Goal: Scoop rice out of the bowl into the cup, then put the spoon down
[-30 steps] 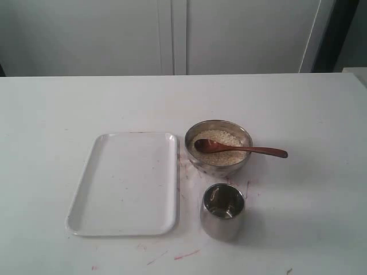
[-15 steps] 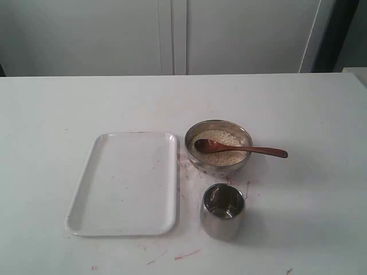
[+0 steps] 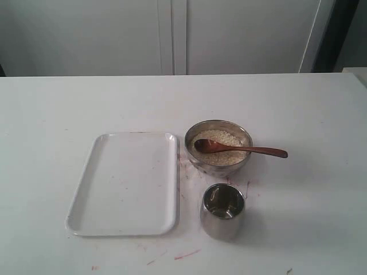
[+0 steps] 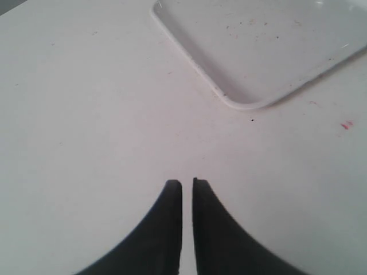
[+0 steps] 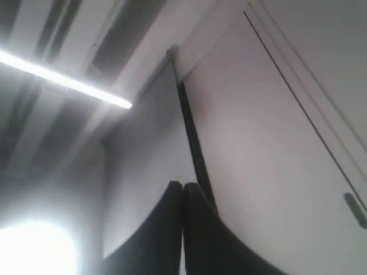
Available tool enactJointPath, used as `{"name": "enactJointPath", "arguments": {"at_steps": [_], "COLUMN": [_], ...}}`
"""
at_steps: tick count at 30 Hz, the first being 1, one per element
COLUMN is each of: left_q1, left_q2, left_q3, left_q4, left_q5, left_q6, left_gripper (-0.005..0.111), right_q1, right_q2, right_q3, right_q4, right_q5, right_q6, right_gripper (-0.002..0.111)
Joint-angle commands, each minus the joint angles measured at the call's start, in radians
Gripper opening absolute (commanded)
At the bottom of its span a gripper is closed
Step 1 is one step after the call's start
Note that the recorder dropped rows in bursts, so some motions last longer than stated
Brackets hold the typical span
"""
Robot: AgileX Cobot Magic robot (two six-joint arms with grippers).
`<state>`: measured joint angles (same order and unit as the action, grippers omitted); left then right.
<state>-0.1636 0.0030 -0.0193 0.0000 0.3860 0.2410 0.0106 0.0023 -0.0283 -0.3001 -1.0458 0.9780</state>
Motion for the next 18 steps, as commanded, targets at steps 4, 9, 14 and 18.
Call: {"name": "enactJointPath", "arguments": {"at_steps": [4, 9, 14, 18], "left_q1": [-0.002, -0.002, -0.002, -0.002], "left_q2": [-0.003, -0.003, -0.003, -0.003], "left_q3": [0.009, 0.009, 0.009, 0.009], "left_q4": [0.000, 0.000, 0.000, 0.000], "left_q5": [0.033, 0.033, 0.033, 0.033], "left_q6": [-0.006, -0.006, -0.006, -0.006], "left_gripper": [0.014, 0.014, 0.014, 0.014], "right_q1": [0.004, 0.025, 0.051, 0.050], "right_q2": [-0.002, -0.002, -0.002, -0.002], "right_q3": [-0.101, -0.174, -0.249, -0.333], "right_q4": [0.130, 0.317, 0.429, 0.439], "right_q5": [-0.175, -0.175, -0.175, -0.144], "right_q6": [0.030, 0.043, 0.153, 0.155], "right_gripper": [0.000, 0.000, 0.000, 0.000]}}
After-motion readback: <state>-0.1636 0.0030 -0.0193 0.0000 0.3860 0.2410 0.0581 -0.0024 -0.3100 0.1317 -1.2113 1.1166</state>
